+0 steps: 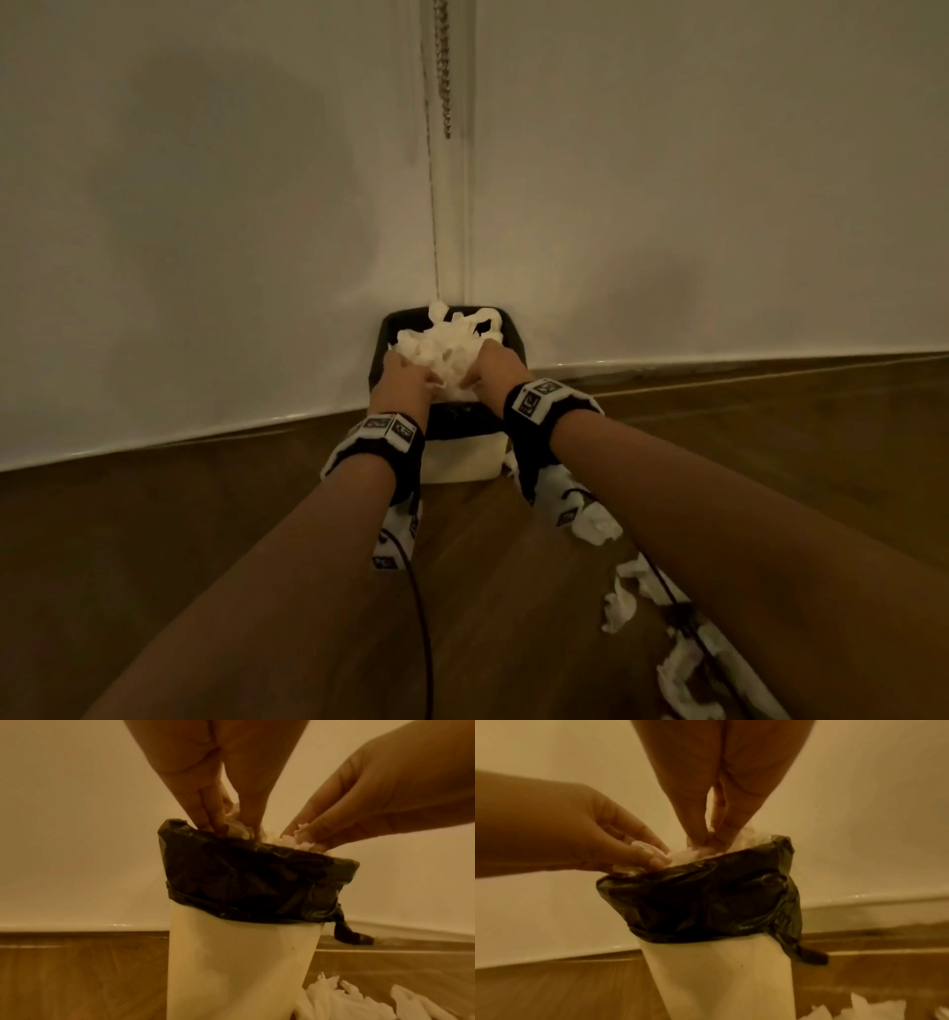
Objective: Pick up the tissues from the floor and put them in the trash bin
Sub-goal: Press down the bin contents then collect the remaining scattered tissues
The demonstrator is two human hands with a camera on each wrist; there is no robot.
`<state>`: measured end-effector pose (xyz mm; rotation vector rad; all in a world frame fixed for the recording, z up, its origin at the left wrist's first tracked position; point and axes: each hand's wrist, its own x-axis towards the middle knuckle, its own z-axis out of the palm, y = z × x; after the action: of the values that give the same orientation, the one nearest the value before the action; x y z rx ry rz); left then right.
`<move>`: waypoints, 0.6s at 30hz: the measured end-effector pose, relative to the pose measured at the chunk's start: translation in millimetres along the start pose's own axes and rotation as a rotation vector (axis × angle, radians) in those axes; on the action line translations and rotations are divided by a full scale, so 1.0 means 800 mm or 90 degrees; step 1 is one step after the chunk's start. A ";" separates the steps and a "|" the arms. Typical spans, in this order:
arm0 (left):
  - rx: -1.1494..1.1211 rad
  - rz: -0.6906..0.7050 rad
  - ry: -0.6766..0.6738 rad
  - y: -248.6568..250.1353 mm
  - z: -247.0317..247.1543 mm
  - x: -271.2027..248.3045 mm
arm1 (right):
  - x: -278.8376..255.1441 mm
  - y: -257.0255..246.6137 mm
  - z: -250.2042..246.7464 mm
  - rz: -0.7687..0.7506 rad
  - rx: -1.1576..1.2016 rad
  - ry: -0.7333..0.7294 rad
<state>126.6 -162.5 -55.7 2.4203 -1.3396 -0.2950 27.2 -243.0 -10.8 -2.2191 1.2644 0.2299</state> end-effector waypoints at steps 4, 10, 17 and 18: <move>0.064 0.032 -0.042 -0.005 0.013 0.010 | -0.011 0.005 0.019 -0.183 -0.105 0.067; 0.105 0.030 -0.091 0.002 0.006 0.026 | -0.001 0.011 0.053 -0.249 -0.252 -0.016; 0.306 0.063 -0.054 0.006 0.028 0.016 | 0.021 0.027 0.064 -0.195 -0.291 -0.015; 0.299 0.069 -0.047 0.007 0.029 0.014 | 0.021 0.028 0.061 -0.190 -0.287 -0.022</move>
<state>120.2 -179.5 -75.1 2.7121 -1.7277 -0.0419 23.6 -236.8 -66.3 -2.7350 0.9075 0.4713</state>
